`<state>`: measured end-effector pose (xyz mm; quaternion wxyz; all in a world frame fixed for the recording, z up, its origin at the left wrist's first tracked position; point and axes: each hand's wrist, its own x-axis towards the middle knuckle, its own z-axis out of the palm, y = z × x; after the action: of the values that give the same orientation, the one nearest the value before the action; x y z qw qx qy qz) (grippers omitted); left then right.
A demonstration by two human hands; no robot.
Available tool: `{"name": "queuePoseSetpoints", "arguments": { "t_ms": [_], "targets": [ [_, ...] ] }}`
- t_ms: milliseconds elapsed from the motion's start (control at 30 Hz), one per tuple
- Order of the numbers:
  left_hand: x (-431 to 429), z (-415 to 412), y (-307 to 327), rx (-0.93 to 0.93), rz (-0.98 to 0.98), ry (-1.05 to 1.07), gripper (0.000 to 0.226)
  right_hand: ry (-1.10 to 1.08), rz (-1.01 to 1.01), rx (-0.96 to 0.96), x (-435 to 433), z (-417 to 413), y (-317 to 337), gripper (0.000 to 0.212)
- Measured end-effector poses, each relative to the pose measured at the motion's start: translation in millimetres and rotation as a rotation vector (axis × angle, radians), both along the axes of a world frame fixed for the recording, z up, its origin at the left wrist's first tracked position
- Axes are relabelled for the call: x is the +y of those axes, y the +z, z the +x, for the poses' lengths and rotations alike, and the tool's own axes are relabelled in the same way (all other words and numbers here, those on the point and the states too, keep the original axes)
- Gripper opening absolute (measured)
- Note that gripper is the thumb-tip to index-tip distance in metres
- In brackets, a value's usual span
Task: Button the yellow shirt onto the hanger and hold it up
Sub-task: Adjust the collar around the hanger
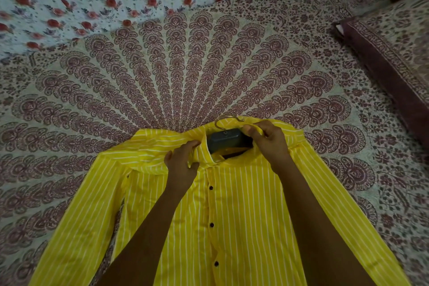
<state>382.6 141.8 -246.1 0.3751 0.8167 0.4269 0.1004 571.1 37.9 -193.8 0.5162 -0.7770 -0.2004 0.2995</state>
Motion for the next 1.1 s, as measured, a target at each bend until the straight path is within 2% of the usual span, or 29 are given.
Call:
{"name": "queuePoseSetpoints", "arguments": {
  "t_ms": [67, 133, 267, 367, 433, 500, 633, 767, 833, 933, 967, 1100],
  "targets": [
    [-2.3, -0.2, 3.0, 0.041, 0.005, 0.015, 0.056, 0.048, 0.014, 0.056, 0.8, 2.7, 2.0, 0.042],
    [-4.6, 0.6, 6.8, 0.095, 0.059, 0.043, 0.056, 0.074, -0.018, 0.060, 4.0, 4.9, -0.2, 0.049],
    [-6.8, 6.9, 21.3, 0.174, 0.077, 0.038, 0.063, -0.009, -0.017, 0.079, 13.0, 4.5, -8.5, 0.043],
    [-0.8, 15.5, 33.0, 0.003, -0.155, 0.101, 0.063, -0.042, -0.015, 0.131, 15.6, 5.1, -6.8, 0.047],
    [3.7, 26.8, 40.1, -0.019, -0.227, 0.157, 0.047, -0.033, -0.030, 0.147, 15.0, 5.1, -4.2, 0.049],
    [8.3, 40.8, 49.6, 0.051, -0.195, 0.165, 0.044, -0.054, -0.023, 0.183, 13.1, 3.7, -0.8, 0.047],
    [22.1, 60.8, 63.1, 0.183, -0.151, 0.177, 0.052, -0.107, 0.052, 0.288, 15.0, -0.1, 3.5, 0.026],
    [30.7, 61.5, 65.5, 0.244, -0.107, 0.112, 0.044, -0.113, 0.091, 0.313, 15.7, -0.6, 0.8, 0.046],
    [32.5, 59.9, 61.9, 0.192, -0.177, 0.201, 0.038, -0.110, 0.084, 0.316, 16.5, -1.6, 0.9, 0.043],
    [37.0, 60.6, 59.1, 0.031, -0.502, 0.447, 0.021, -0.146, 0.089, 0.293, 17.4, -3.0, -3.5, 0.044],
    [39.3, 61.1, 58.0, 0.000, -0.555, 0.495, 0.020, -0.143, 0.083, 0.276, 17.7, -3.1, -3.9, 0.045],
    [37.0, 62.9, 65.5, 0.042, -0.515, 0.360, 0.023, -0.116, 0.048, 0.222, 19.9, -2.7, -6.7, 0.047]
  ]
}}
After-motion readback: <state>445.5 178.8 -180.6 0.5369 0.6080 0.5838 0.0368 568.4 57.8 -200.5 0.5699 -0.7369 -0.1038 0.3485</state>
